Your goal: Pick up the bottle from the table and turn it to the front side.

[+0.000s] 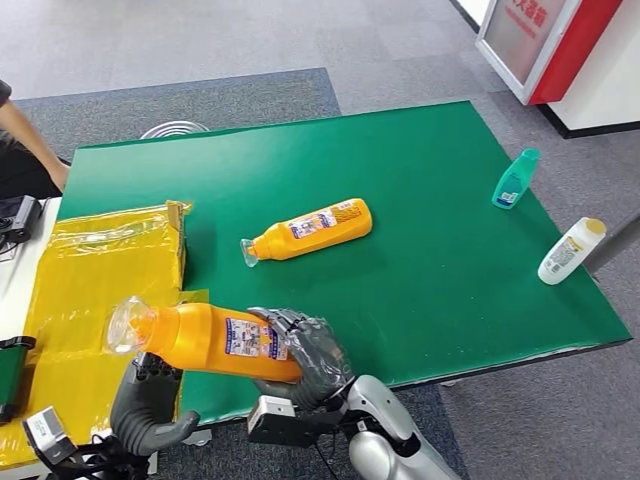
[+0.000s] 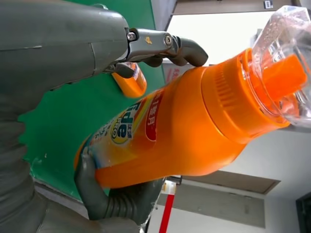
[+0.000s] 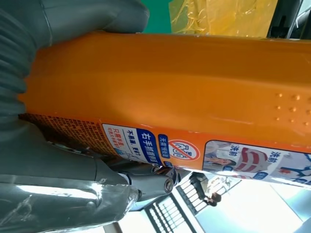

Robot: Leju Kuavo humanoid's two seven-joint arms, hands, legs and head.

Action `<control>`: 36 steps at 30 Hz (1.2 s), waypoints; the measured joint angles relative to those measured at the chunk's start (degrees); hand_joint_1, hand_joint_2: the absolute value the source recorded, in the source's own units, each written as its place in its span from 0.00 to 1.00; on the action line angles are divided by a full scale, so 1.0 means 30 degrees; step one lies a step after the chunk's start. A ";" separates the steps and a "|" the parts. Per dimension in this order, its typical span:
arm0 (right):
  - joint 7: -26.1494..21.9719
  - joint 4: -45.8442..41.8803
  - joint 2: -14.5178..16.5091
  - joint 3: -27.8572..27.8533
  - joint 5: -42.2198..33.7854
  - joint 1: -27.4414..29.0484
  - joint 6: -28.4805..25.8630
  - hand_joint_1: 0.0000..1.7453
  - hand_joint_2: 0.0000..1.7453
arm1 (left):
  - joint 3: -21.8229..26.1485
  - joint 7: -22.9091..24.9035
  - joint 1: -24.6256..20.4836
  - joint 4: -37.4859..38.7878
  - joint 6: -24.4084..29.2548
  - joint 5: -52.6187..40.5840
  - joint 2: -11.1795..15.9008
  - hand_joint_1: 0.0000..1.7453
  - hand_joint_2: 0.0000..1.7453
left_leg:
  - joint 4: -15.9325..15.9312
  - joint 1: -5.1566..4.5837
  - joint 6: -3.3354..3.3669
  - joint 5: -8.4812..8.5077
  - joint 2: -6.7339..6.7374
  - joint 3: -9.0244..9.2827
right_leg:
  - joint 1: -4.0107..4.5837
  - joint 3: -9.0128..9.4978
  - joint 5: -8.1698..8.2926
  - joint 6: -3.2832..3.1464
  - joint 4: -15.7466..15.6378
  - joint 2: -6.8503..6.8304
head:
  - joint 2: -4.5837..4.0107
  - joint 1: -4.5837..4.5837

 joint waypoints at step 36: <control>-0.0294 0.2408 -0.0029 0.3613 0.1120 -0.1387 0.0058 1.00 1.00 | -0.2180 0.0498 -0.0892 0.1860 -0.1331 0.3891 0.1419 0.00 1.00 | 0.0000 0.0000 -0.0003 -0.0002 0.0002 0.0001 | 0.0002 -0.0007 -0.0004 -0.0002 0.0000 0.0001 | 0.0000 0.0000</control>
